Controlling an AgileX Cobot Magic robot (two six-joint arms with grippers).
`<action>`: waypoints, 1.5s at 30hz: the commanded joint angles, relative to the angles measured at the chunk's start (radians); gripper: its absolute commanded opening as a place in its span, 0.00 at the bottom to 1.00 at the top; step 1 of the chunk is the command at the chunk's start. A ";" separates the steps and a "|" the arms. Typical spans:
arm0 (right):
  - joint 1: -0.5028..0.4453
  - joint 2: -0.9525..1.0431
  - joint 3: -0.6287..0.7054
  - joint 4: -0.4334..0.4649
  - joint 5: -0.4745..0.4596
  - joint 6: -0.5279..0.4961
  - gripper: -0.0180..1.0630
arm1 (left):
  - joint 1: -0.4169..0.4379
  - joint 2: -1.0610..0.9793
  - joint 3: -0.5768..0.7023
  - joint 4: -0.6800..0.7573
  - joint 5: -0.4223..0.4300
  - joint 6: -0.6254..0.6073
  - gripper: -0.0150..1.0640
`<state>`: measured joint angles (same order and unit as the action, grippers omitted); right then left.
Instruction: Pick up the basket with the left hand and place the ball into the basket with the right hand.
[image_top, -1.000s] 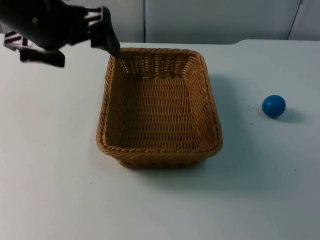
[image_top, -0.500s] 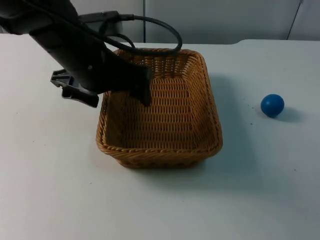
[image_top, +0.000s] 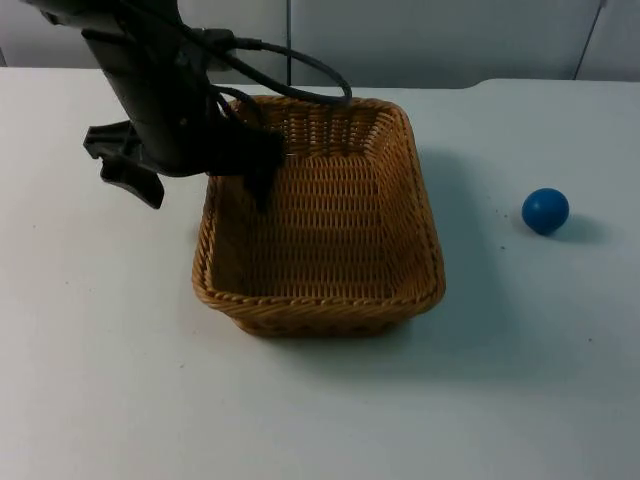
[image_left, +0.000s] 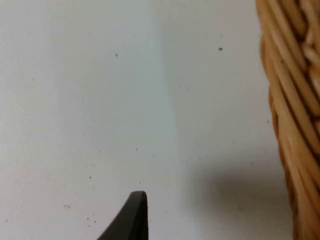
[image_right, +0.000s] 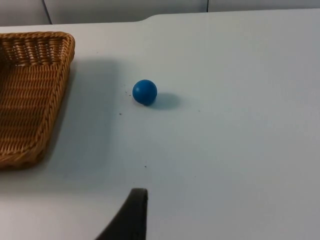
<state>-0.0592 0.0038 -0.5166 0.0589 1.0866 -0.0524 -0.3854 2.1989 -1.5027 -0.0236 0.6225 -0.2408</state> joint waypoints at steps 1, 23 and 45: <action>0.003 -0.004 0.005 -0.001 -0.008 0.000 0.97 | -0.016 0.006 -0.008 0.009 0.007 -0.028 0.98; 0.003 -0.004 0.005 -0.001 -0.008 0.000 0.97 | -0.065 0.038 -0.008 0.042 -0.032 -0.139 0.02; 0.003 -0.004 0.005 -0.001 -0.008 0.000 0.97 | -0.065 -0.061 -0.008 -0.056 -0.008 -0.045 0.02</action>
<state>-0.0592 0.0038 -0.5166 0.0589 1.0866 -0.0524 -0.4430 2.1598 -1.5114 -0.0631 0.6150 -0.3164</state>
